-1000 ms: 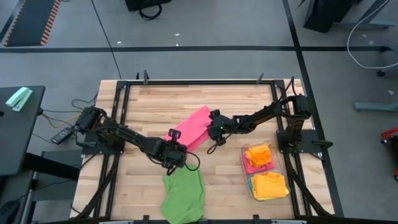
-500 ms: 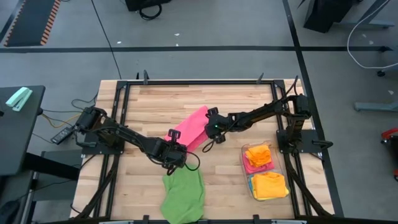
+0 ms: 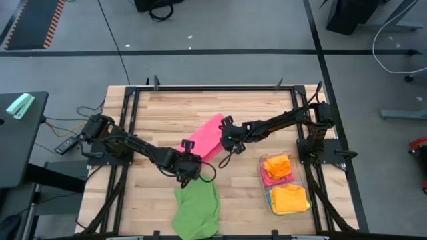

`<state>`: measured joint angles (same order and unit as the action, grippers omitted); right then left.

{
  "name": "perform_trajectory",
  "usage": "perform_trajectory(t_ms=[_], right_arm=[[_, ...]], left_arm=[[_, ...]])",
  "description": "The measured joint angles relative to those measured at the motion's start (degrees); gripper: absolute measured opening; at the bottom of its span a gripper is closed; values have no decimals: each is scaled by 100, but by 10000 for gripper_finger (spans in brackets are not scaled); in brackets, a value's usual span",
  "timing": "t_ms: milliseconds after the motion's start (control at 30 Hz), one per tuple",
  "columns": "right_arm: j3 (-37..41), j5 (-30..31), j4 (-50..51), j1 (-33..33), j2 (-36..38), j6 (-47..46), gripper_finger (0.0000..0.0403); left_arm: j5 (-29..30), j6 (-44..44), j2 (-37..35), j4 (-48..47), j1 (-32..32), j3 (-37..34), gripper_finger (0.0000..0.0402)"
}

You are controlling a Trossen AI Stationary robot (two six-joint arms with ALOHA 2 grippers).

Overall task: Fold microfiber towels
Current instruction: Fold the pink towel

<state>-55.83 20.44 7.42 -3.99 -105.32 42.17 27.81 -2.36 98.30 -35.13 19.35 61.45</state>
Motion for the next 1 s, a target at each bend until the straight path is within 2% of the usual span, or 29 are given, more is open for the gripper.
perform_trajectory(t_ms=[133,333,600,833,1000], right_arm=[[0,-88,13,0,0,-62,8],[2,62,23,2,6,124,5],[8,62,275,3,346,107,6],[2,-256,719,7,401,-233,8],[9,-494,832,7,380,-339,9]], left_arm=[[-2,-4,0,59,2,0,11],[-4,-41,0,101,40,0,30],[-32,-19,0,170,90,0,10],[-180,3,0,484,70,-2,35],[-347,-2,60,608,70,-2,27]])
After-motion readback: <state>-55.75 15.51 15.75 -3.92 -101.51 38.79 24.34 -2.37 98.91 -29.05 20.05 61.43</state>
